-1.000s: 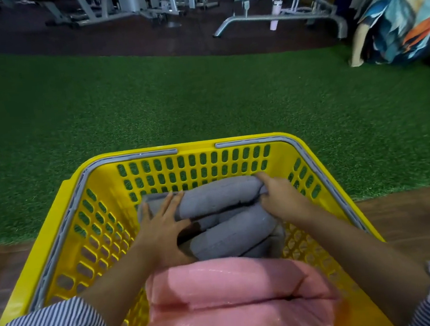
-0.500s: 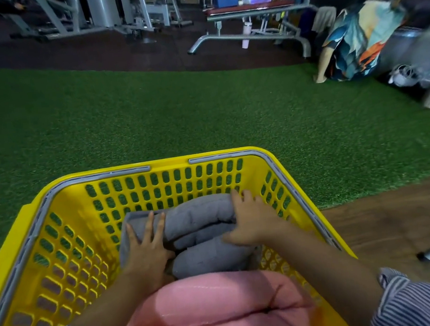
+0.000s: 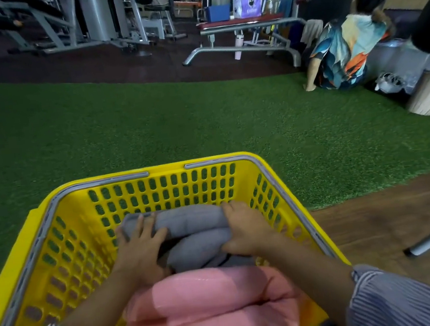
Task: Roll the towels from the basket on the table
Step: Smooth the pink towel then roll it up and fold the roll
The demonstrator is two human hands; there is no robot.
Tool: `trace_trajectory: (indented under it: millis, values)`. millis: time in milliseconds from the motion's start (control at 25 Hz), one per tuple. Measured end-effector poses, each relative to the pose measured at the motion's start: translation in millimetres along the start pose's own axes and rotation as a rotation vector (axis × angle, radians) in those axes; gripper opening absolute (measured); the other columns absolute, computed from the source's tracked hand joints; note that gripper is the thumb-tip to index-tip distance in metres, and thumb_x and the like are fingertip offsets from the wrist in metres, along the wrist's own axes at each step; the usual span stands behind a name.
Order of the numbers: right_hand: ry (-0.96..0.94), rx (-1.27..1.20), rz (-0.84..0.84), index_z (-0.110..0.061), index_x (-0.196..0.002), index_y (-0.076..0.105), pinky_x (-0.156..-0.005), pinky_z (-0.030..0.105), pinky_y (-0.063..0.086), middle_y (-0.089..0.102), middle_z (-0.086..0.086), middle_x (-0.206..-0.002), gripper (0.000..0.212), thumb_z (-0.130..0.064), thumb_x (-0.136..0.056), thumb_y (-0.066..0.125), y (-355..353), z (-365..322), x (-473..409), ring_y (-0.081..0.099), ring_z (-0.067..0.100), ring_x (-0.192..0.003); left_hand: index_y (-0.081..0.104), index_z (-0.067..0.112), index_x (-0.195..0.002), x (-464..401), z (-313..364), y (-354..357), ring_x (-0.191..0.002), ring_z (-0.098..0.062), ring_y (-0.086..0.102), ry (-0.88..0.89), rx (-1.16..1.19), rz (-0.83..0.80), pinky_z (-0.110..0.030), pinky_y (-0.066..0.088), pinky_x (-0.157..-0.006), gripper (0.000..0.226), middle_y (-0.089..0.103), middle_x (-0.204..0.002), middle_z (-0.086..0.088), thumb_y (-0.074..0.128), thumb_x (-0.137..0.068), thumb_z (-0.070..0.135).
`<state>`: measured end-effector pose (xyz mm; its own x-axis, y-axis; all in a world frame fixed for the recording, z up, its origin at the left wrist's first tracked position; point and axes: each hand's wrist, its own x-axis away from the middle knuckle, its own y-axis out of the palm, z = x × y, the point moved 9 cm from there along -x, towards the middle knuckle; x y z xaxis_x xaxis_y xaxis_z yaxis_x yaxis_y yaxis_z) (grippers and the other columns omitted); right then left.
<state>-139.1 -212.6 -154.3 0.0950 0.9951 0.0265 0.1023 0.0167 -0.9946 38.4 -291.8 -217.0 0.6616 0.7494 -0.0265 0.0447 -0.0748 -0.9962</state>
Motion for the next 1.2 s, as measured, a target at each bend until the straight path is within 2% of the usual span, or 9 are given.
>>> trace_trajectory:
  millis: [120,240,360,520,640,760,880,1040,1200]
  values:
    - [0.004,-0.082,0.037,-0.014,-0.122,0.043,-0.086,0.036,0.044,0.048,0.005,-0.116,0.074,-0.048,-0.059,0.062,-2,7,8,0.045,0.025,-0.111,0.046,0.029,-0.109,8,0,-11,-0.122,-0.040,0.053,0.023,-0.050,-0.077,-0.084,0.030,-0.079,0.075,0.055,-0.130,-0.014,0.056,-0.041,0.059]
    - [0.047,-0.170,0.098,-0.013,-0.123,0.043,-0.086,0.035,0.045,0.049,0.006,-0.117,0.078,-0.051,-0.055,0.053,-11,7,12,0.046,0.026,-0.111,0.040,0.044,-0.128,11,-1,-4,-0.145,-0.042,-0.002,0.083,-0.050,-0.121,-0.079,0.010,-0.097,0.080,-0.007,-0.159,-0.015,0.054,-0.055,0.072]
    - [0.075,-0.212,0.176,-0.013,-0.119,0.046,-0.083,0.034,0.044,0.051,0.007,-0.114,0.075,-0.052,-0.055,0.053,-27,10,10,0.048,0.026,-0.108,0.033,0.048,-0.139,7,-3,-6,-0.143,-0.039,-0.018,0.081,-0.140,-0.154,-0.076,-0.001,-0.101,0.095,-0.029,-0.154,-0.011,0.052,-0.053,0.084]
    - [0.067,-0.256,0.215,-0.012,-0.119,0.048,-0.084,0.035,0.044,0.052,0.007,-0.114,0.074,-0.052,-0.059,0.063,-42,13,4,0.049,0.026,-0.107,0.052,0.039,-0.130,4,5,-23,-0.144,-0.038,0.012,0.050,-0.040,-0.113,-0.076,0.004,-0.104,0.079,0.011,-0.156,-0.017,0.039,-0.058,0.070]
    - [0.052,-0.276,0.114,-0.014,-0.120,0.048,-0.080,0.034,0.045,0.052,0.004,-0.112,0.074,-0.050,-0.059,0.069,-43,18,4,0.051,0.025,-0.105,0.065,0.027,-0.110,7,-2,-55,-0.107,-0.036,0.056,0.104,0.080,0.033,-0.074,0.019,-0.102,0.070,0.053,-0.113,-0.015,0.041,-0.057,0.067]
    - [0.023,-0.385,0.046,-0.018,-0.100,0.051,-0.066,0.032,0.042,0.054,-0.002,-0.096,0.069,-0.057,-0.043,0.060,-56,24,14,0.054,0.020,-0.088,0.061,0.027,-0.103,19,-7,-103,-0.080,-0.027,0.054,0.194,0.156,0.139,-0.041,0.045,-0.079,0.066,0.049,-0.094,-0.006,0.054,-0.056,0.072]
    - [0.010,-0.442,-0.143,-0.022,-0.095,0.048,-0.065,0.033,0.046,0.056,-0.007,-0.090,0.070,-0.056,-0.035,0.061,-51,25,29,0.055,0.014,-0.082,0.043,0.028,-0.100,42,3,-126,-0.074,-0.017,0.049,0.232,0.226,0.065,-0.029,0.035,-0.061,0.066,0.046,-0.089,0.007,0.063,-0.052,0.068]
    - [-0.038,-0.270,-0.560,-0.030,-0.113,0.035,-0.071,0.028,0.048,0.054,-0.006,-0.110,0.086,-0.041,-0.045,0.086,14,7,69,0.054,0.015,-0.099,0.018,0.028,-0.142,77,30,-62,-0.112,-0.013,0.050,0.292,0.155,-0.310,-0.029,0.043,-0.093,0.114,0.045,-0.131,0.008,0.070,-0.050,0.073]
    - [-0.084,-0.250,-0.511,-0.032,-0.123,0.033,-0.079,0.032,0.050,0.052,-0.007,-0.119,0.097,-0.041,-0.044,0.089,10,-1,65,0.053,0.016,-0.105,0.013,0.036,-0.147,79,27,-34,-0.123,-0.011,0.042,0.244,0.135,-0.420,-0.032,0.028,-0.099,0.121,0.038,-0.143,0.015,0.064,-0.046,0.080]
